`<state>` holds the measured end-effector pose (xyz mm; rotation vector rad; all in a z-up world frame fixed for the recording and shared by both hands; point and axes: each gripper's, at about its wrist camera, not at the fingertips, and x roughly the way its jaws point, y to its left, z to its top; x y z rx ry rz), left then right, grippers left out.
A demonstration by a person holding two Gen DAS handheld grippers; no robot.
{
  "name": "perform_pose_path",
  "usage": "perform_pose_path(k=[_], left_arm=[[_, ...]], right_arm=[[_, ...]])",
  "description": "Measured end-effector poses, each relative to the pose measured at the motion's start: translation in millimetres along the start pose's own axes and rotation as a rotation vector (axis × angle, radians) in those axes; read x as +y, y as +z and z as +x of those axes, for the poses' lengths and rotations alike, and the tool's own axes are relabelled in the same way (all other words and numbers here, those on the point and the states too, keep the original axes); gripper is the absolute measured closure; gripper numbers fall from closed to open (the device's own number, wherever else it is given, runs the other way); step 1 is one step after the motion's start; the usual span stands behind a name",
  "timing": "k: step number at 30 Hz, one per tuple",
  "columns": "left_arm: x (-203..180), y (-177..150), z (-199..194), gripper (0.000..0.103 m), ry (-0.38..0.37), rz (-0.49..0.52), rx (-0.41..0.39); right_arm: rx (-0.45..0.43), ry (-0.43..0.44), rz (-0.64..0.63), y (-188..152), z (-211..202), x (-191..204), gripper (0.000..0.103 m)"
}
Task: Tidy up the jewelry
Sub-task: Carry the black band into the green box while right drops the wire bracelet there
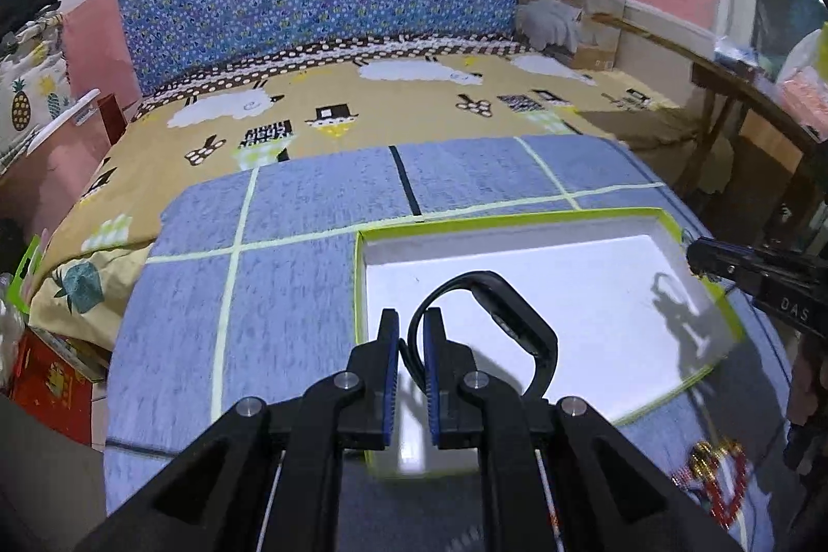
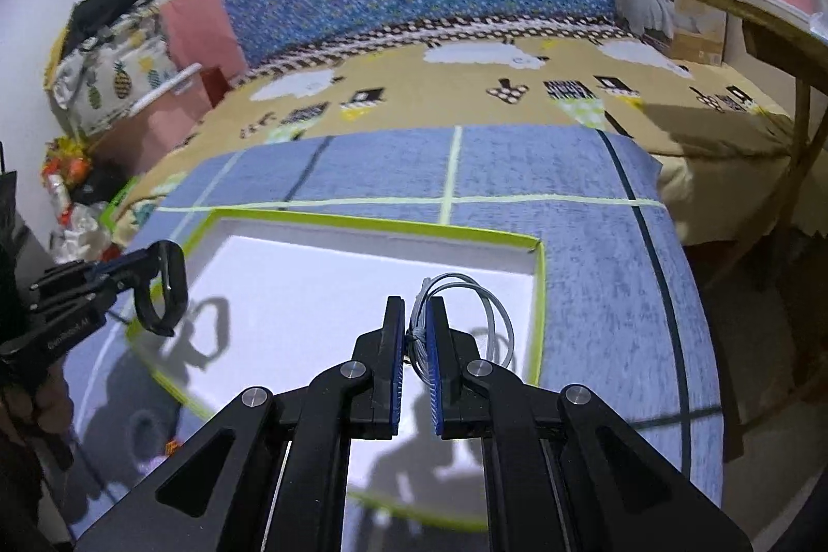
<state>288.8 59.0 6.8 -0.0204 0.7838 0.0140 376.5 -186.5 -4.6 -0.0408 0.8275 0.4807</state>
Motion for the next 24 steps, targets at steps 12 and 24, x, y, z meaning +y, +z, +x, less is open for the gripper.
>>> perform_pose_path(k=[12, 24], left_arm=[[-0.2, 13.6, 56.6, 0.093, 0.045, 0.005, 0.076], [2.9, 13.2, 34.6, 0.080, -0.002, -0.029, 0.005]], right_arm=[[0.078, -0.005, -0.020, 4.0, 41.7, -8.3, 0.091], [-0.009, -0.006, -0.022, -3.8, -0.8, 2.3, 0.077]])
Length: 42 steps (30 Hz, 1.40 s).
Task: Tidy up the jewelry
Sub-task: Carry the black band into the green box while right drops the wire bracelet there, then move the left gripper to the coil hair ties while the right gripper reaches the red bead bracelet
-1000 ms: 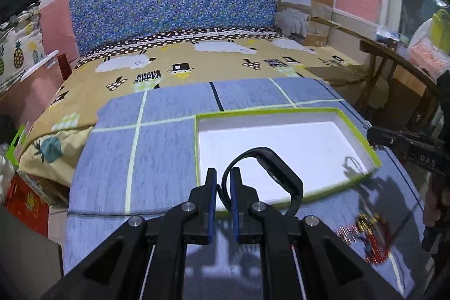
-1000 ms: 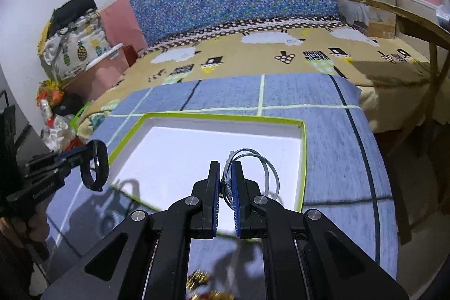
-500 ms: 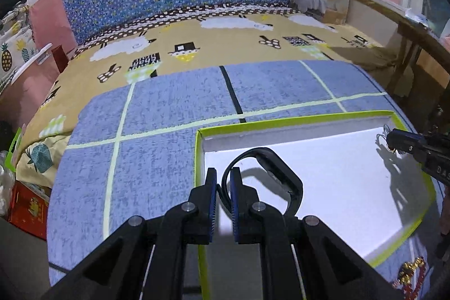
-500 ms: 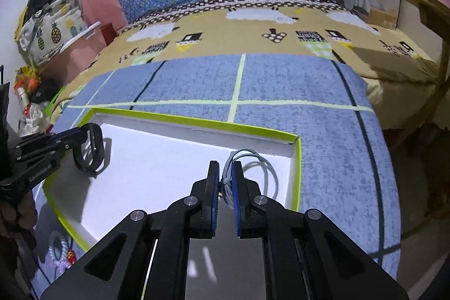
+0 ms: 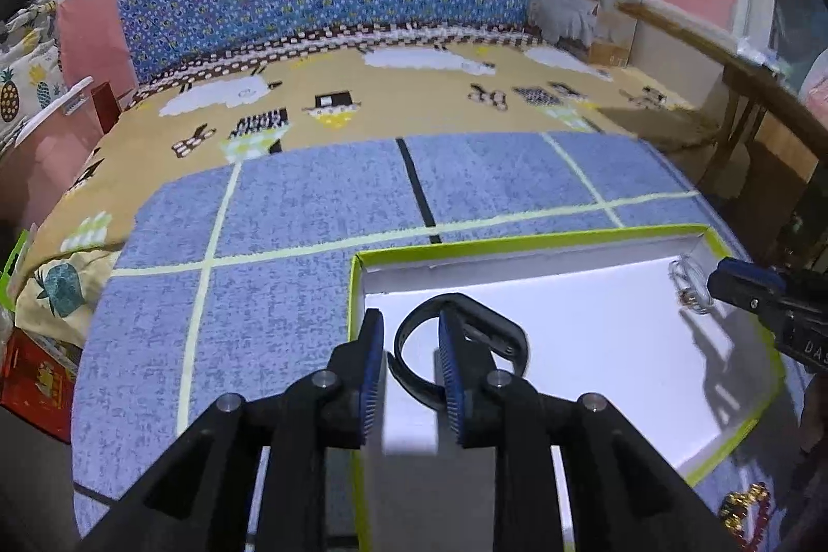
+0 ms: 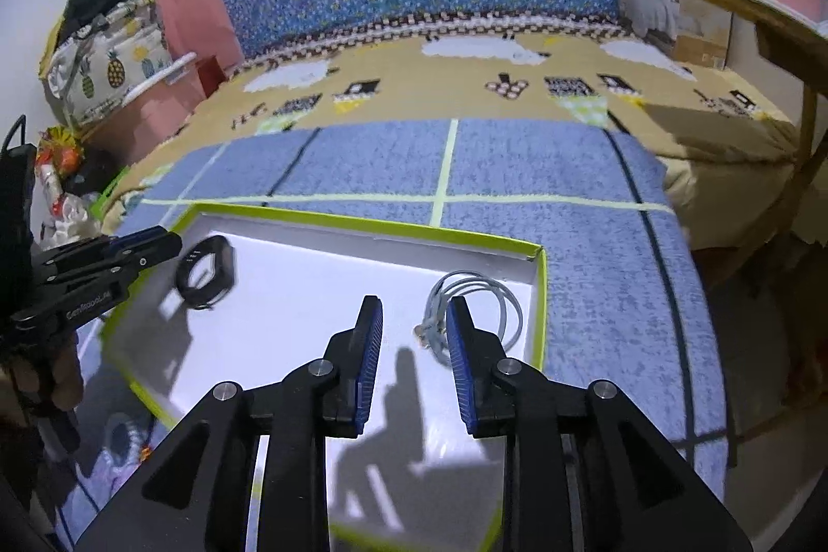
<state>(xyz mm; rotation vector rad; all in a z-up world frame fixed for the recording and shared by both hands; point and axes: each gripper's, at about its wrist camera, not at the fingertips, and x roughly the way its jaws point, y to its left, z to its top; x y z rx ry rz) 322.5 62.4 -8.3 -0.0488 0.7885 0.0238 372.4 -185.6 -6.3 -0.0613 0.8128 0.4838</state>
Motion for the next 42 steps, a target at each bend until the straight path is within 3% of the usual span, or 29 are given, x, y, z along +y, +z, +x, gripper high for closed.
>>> perform_pose_path(k=[8, 19, 30, 42], left_arm=[[-0.4, -23.4, -66.9, 0.080, -0.051, -0.016, -0.112], [-9.3, -87.6, -144.1, 0.080, -0.111, 0.001, -0.177], [-18.2, -132.3, -179.4, 0.080, -0.120, 0.006, -0.183], [-21.6, -154.8, -179.4, 0.080, -0.116, 0.004, -0.151]], right_arm=[[-0.094, 0.002, -0.016, -30.8, -62.4, 24.1, 0.077], [-0.169, 0.008, -0.014, -95.6, -137.5, 54.8, 0.077], [-0.169, -0.001, 0.005, -149.0, -167.9, 67.5, 0.077], [-0.146, -0.007, 0.028, -165.6, -165.9, 65.8, 0.077]])
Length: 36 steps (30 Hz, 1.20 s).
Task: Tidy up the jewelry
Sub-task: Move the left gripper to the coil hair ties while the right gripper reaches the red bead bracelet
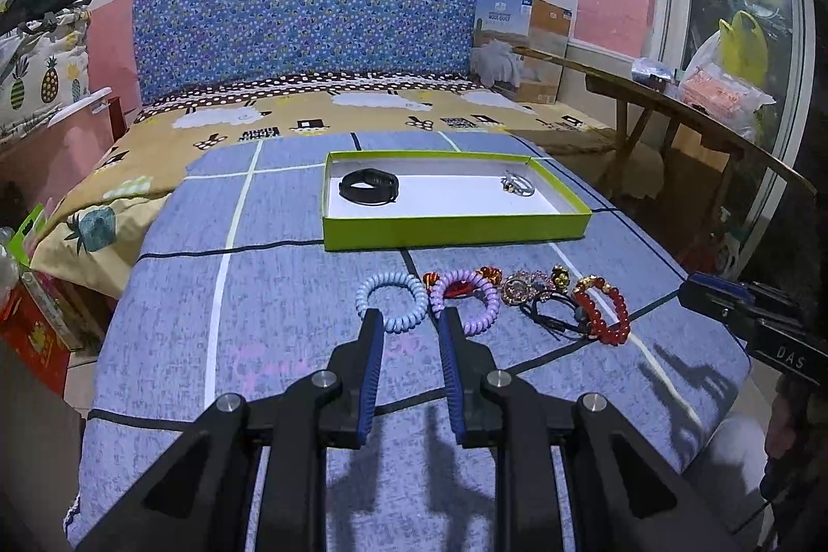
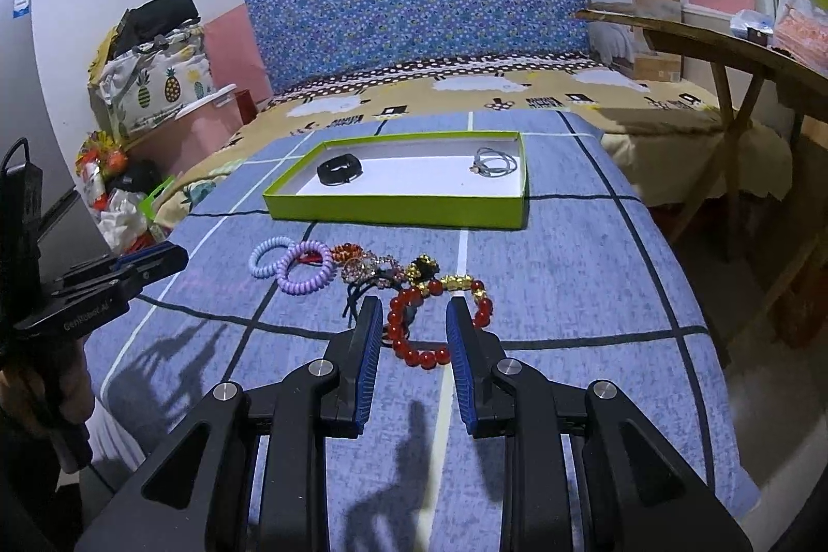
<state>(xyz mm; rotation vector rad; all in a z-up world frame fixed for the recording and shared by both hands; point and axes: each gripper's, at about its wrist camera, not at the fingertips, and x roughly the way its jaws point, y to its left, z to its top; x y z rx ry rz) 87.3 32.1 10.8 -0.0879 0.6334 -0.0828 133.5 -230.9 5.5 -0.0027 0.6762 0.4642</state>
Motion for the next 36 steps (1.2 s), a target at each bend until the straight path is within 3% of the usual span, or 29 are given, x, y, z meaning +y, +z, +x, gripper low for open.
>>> perform_pose_path(k=[16, 25, 36], left_arm=[[2.5, 7.3, 45.5, 0.080, -0.008, 0.009, 0.078], [14.4, 15.6, 77.6, 0.080, 0.086, -0.012, 0.146], [10.1, 21.9, 85.4, 0.080, 0.070, 0.001, 0.155]], right_arm=[[0.099, -0.080, 0.039, -3.7, 39.9, -20.9, 0.077], [0.172, -0.134, 0.046, -0.8, 68.5, -28.8, 0.077], [0.196, -0.186, 0.012, 2.1, 79.3, -26.4, 0.077]])
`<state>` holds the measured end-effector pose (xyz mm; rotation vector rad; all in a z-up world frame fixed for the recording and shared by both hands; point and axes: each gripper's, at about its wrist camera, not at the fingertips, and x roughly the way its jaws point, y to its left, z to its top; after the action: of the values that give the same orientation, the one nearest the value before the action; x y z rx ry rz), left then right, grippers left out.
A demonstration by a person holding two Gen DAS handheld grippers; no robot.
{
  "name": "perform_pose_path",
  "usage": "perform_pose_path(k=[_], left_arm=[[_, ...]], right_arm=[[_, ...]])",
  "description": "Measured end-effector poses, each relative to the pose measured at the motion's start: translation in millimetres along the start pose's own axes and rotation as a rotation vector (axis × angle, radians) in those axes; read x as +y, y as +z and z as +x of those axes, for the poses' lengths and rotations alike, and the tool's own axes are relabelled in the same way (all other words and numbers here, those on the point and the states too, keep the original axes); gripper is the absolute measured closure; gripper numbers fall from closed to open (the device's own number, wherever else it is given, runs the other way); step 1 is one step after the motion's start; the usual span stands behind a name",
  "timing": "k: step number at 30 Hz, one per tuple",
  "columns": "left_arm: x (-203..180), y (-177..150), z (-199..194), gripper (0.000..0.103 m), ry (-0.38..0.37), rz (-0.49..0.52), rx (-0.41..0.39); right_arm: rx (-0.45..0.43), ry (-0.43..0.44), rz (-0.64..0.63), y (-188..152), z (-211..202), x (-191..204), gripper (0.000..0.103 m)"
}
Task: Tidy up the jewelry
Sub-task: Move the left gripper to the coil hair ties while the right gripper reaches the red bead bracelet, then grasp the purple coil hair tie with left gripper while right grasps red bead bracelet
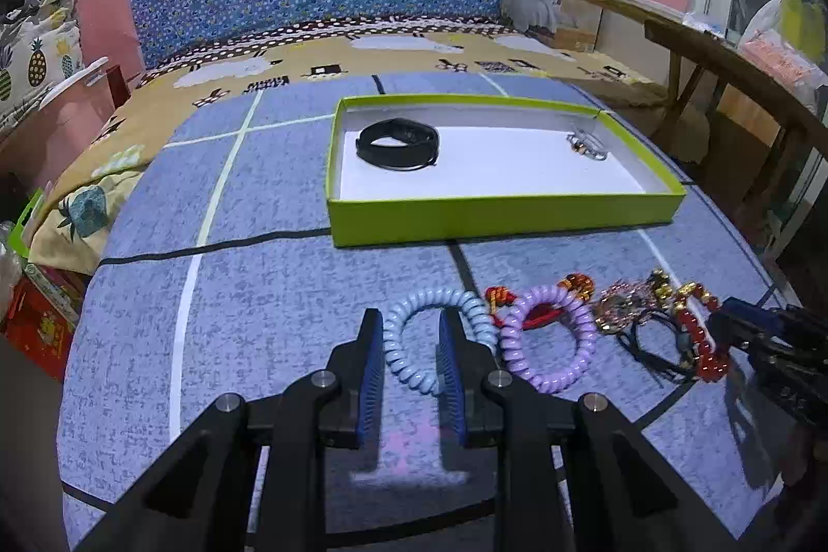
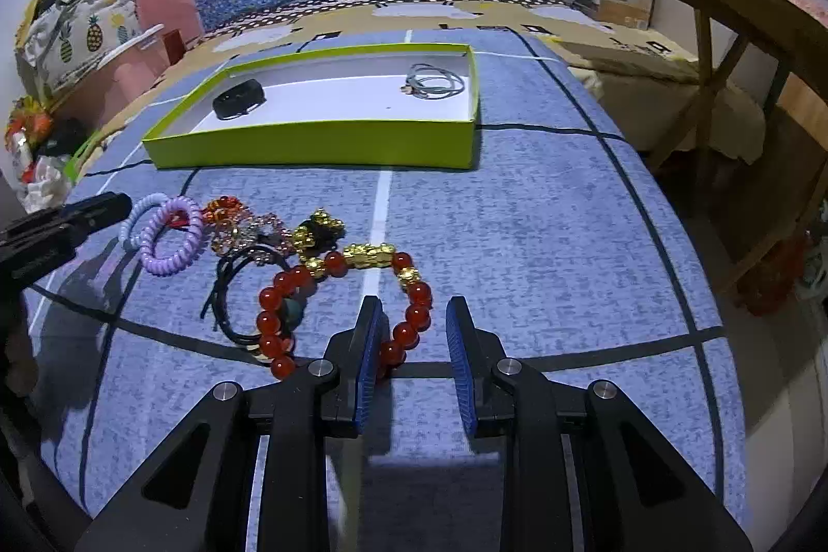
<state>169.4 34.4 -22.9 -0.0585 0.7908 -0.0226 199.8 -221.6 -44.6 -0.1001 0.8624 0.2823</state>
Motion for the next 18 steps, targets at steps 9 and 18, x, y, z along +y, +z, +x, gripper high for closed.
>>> perform_pose_path(k=[9, 18], left_arm=[[-24.3, 8.8, 3.4, 0.074, -0.118, 0.083, -0.010], [-38.4, 9.7, 15.4, 0.074, -0.142, 0.157, 0.024]], right_arm=[[-0.019, -0.051, -0.014, -0.4, -4.7, 0.4, 0.077], [-0.001, -0.073, -0.008, 1.0, 0.9, -5.3, 0.077]])
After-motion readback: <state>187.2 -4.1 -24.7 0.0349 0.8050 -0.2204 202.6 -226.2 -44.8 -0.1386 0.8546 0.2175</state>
